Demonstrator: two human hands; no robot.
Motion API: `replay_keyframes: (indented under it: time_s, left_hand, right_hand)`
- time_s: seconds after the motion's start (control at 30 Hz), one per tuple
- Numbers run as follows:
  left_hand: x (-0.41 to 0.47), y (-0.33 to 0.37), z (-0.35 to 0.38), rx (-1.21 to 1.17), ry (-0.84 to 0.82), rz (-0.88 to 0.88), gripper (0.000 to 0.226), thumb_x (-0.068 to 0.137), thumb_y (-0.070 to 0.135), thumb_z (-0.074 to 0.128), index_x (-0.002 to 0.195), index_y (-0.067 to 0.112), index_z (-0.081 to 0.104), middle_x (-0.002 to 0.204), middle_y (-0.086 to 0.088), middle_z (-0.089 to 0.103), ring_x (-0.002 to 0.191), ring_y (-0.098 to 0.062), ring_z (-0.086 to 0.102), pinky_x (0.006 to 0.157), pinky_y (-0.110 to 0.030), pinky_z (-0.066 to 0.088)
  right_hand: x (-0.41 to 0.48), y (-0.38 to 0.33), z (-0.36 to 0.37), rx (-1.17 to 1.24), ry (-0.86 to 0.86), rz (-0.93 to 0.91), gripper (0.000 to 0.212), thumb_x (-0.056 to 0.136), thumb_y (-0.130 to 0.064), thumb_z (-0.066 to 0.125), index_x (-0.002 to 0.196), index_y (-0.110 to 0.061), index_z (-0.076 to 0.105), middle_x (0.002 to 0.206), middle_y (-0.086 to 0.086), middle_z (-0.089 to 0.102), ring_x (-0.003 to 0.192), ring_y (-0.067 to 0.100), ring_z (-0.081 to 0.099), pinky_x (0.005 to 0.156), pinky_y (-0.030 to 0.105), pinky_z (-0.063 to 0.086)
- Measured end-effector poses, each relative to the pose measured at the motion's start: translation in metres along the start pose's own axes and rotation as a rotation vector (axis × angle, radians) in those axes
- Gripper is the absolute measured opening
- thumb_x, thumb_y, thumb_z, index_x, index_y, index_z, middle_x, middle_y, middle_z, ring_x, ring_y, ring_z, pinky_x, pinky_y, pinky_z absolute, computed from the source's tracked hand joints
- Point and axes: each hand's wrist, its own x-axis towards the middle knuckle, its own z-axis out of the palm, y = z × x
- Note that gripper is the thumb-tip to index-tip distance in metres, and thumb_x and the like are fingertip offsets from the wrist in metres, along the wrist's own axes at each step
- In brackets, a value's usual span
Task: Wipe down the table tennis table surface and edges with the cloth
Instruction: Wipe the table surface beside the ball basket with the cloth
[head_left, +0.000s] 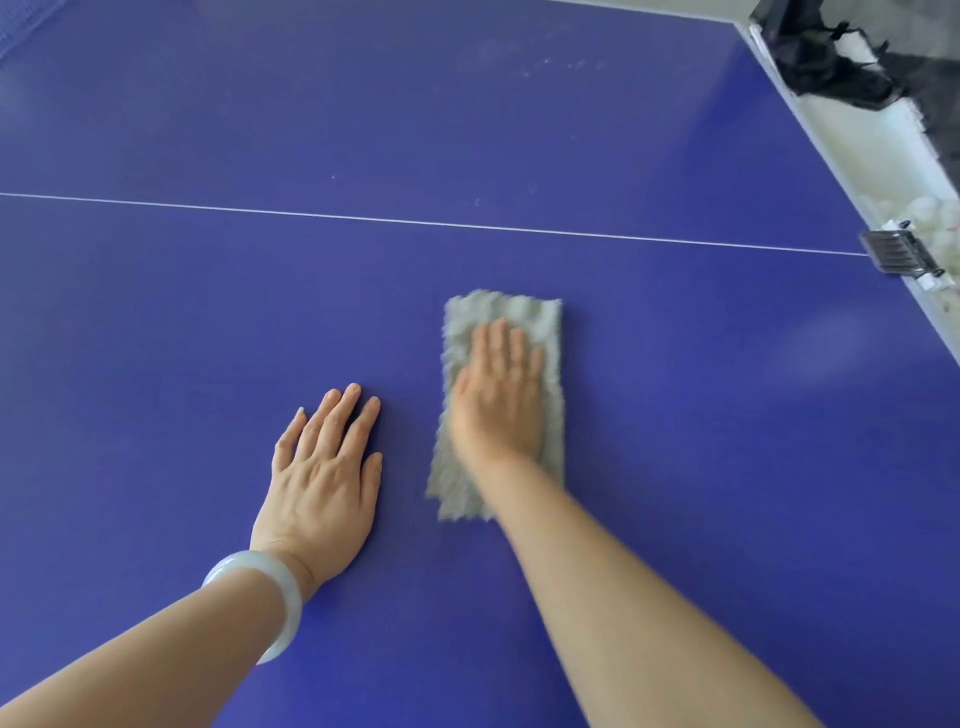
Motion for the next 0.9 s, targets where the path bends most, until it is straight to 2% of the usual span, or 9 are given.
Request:
replay_keyframes:
  time_s: [0.1,0.17,0.33,0.43,0.53,0.63,0.7,0.8,0.9]
  left_hand:
    - [0.001,-0.001,0.001,-0.009,-0.001,0.008,0.062,0.098,0.04,0.015,0.152,0.016,0.034,0.162,-0.002,0.024,0.151,-0.019,0.015,0.123,-0.038,0.003]
    - [0.001,0.0,0.002,-0.011,0.001,0.002,0.062,0.098,0.04,0.014,0.153,0.016,0.033,0.162,-0.002,0.023,0.151,-0.019,0.014,0.123,-0.038,0.003]
    - [0.001,0.001,0.003,-0.018,0.005,-0.002,0.065,0.097,0.041,0.011,0.154,0.018,0.029,0.163,-0.001,0.021,0.151,-0.018,0.012,0.123,-0.039,0.002]
    - [-0.001,0.0,0.002,-0.025,0.014,0.001,0.064,0.097,0.04,0.015,0.154,0.016,0.031,0.162,-0.003,0.023,0.151,-0.02,0.014,0.123,-0.039,0.003]
    - [-0.001,-0.001,0.001,-0.022,0.023,0.004,0.061,0.098,0.039,0.018,0.154,0.017,0.031,0.162,-0.002,0.022,0.151,-0.019,0.014,0.123,-0.037,0.002]
    - [-0.001,-0.001,0.001,-0.024,0.028,0.003,0.057,0.101,0.036,0.021,0.154,0.018,0.029,0.163,-0.001,0.02,0.151,-0.018,0.012,0.123,-0.036,0.0]
    - [0.0,0.0,0.003,-0.032,0.029,-0.005,0.052,0.104,0.032,0.025,0.154,0.019,0.029,0.163,0.0,0.019,0.152,-0.016,0.01,0.123,-0.035,-0.002]
    - [0.0,-0.001,0.004,-0.04,0.034,-0.006,0.052,0.103,0.031,0.031,0.154,0.018,0.031,0.162,-0.001,0.022,0.151,-0.018,0.013,0.123,-0.037,0.0]
    - [-0.002,-0.003,0.005,-0.034,0.041,0.0,0.057,0.1,0.037,0.024,0.153,0.016,0.033,0.161,-0.003,0.025,0.151,-0.021,0.016,0.123,-0.039,0.003]
  right_hand:
    - [-0.062,-0.004,-0.002,0.009,-0.143,-0.484,0.054,0.104,-0.028,0.024,0.157,-0.015,0.021,0.165,0.002,0.016,0.153,0.019,0.007,0.124,0.043,0.004]
    - [-0.062,0.041,-0.019,-0.022,-0.154,-0.563,0.052,0.104,-0.022,0.028,0.155,-0.017,0.027,0.163,0.001,0.021,0.152,0.018,0.013,0.125,0.041,0.007]
    - [-0.029,0.135,-0.053,-0.135,0.007,0.191,0.052,0.107,-0.022,0.024,0.158,-0.013,0.017,0.165,0.005,0.013,0.153,0.022,0.008,0.124,0.042,0.005]
    - [-0.043,0.083,-0.032,-0.083,0.053,0.301,0.055,0.106,-0.024,0.023,0.158,-0.01,0.01,0.166,0.009,0.008,0.153,0.026,0.004,0.123,0.046,0.001]
    - [-0.093,0.031,-0.007,-0.069,-0.02,-0.162,0.056,0.105,-0.027,0.022,0.158,-0.012,0.013,0.166,0.006,0.009,0.154,0.022,0.001,0.124,0.044,0.001]
    - [-0.112,0.065,-0.024,-0.079,-0.159,-0.572,0.054,0.104,-0.029,0.022,0.157,-0.019,0.016,0.165,-0.001,0.012,0.153,0.015,0.005,0.125,0.039,0.005]
    - [-0.095,0.124,-0.042,-0.15,-0.117,-0.426,0.052,0.105,-0.027,0.019,0.156,-0.019,0.016,0.164,-0.002,0.011,0.153,0.016,0.007,0.124,0.038,0.007]
    - [-0.076,0.19,-0.067,-0.207,-0.021,0.092,0.053,0.106,-0.027,0.015,0.158,-0.016,0.012,0.166,0.002,0.008,0.153,0.017,0.004,0.125,0.039,0.007]
    - [-0.073,0.185,-0.061,-0.159,-0.006,0.221,0.054,0.106,-0.026,0.017,0.158,-0.014,0.01,0.166,0.002,0.005,0.153,0.016,0.0,0.125,0.039,0.001]
